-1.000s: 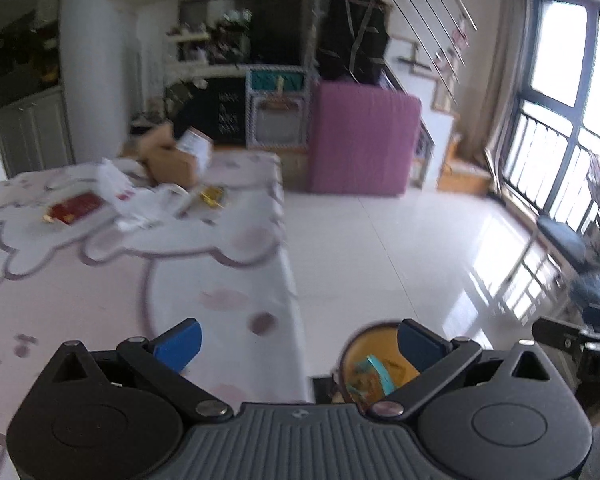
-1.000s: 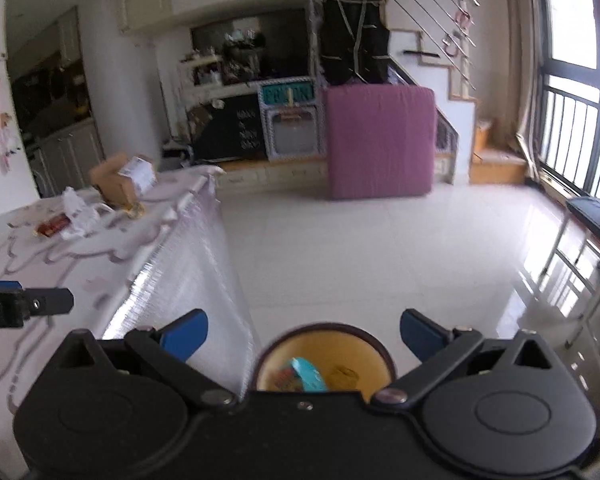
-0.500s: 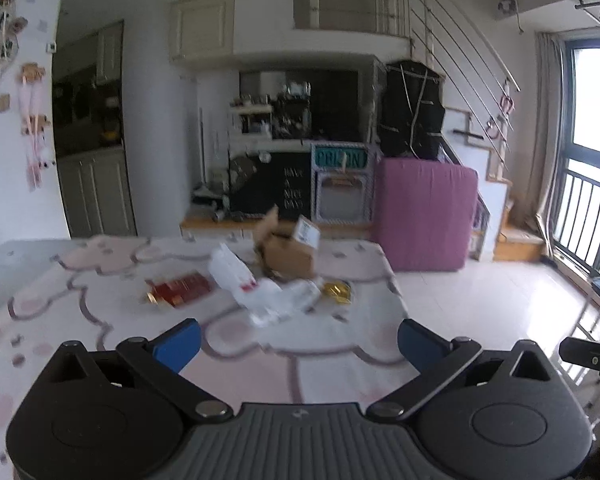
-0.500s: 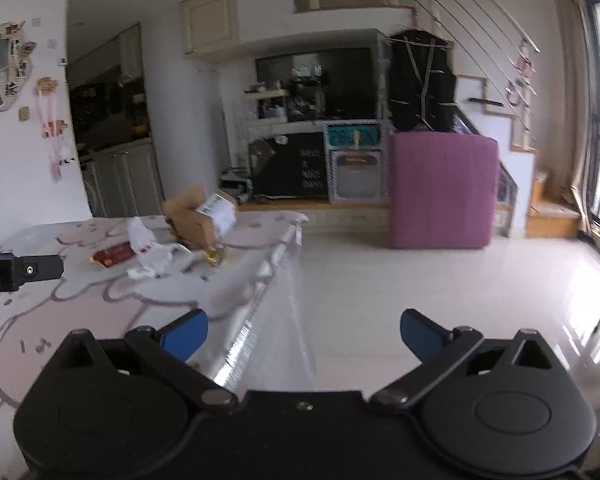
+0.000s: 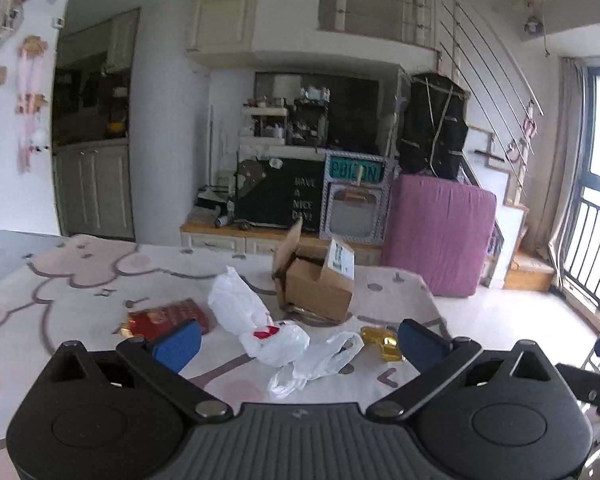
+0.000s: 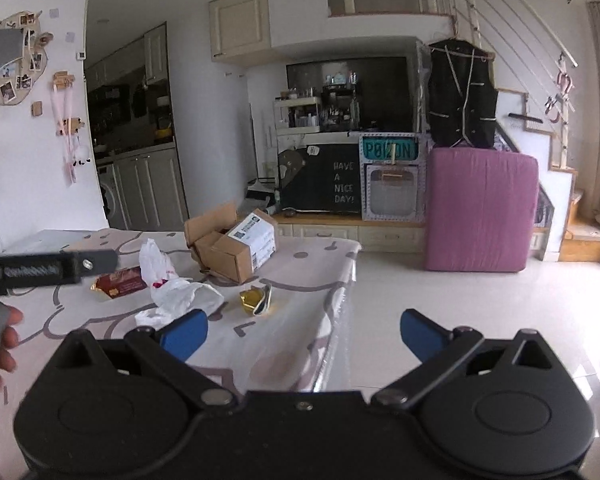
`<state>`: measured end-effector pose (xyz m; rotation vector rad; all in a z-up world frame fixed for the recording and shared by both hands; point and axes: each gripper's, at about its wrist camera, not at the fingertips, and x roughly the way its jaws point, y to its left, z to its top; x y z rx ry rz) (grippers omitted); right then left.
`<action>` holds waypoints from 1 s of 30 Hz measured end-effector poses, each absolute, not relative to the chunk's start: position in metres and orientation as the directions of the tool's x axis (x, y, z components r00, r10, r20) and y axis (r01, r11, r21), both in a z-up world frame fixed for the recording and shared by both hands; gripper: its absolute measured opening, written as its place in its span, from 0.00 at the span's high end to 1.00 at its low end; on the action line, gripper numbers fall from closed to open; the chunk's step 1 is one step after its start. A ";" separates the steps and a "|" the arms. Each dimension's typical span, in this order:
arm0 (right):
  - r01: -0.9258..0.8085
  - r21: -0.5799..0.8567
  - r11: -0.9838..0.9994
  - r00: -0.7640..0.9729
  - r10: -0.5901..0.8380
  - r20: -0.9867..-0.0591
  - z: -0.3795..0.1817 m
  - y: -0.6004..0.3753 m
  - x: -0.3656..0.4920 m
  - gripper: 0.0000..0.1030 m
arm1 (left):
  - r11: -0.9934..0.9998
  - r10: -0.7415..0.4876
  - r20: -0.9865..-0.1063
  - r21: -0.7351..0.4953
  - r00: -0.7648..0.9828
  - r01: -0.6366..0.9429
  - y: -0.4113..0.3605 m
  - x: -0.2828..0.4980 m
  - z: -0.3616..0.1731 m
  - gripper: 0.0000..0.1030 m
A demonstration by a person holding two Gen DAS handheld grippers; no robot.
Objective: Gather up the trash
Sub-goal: 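Grasp the white plastic bag with the left gripper while the right gripper grasps the gold wrapper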
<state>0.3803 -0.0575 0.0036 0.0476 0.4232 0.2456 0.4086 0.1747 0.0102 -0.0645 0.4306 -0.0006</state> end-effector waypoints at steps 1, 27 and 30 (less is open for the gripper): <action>-0.232 0.107 0.967 0.878 0.256 -0.404 0.001 -0.056 0.387 0.00 | 0.998 -0.021 -0.428 -0.056 0.903 -0.003 0.174 0.416 0.003 0.00; -0.297 0.082 0.951 0.783 0.292 -0.549 -0.059 0.017 0.527 0.46 | 0.995 -0.013 -0.558 -0.088 0.830 -0.044 0.186 0.501 -0.067 0.19; -0.292 0.124 0.948 0.763 0.310 -0.567 -0.063 0.016 0.537 0.48 | 0.992 -0.024 -0.565 -0.118 0.824 -0.052 0.191 0.502 -0.069 0.26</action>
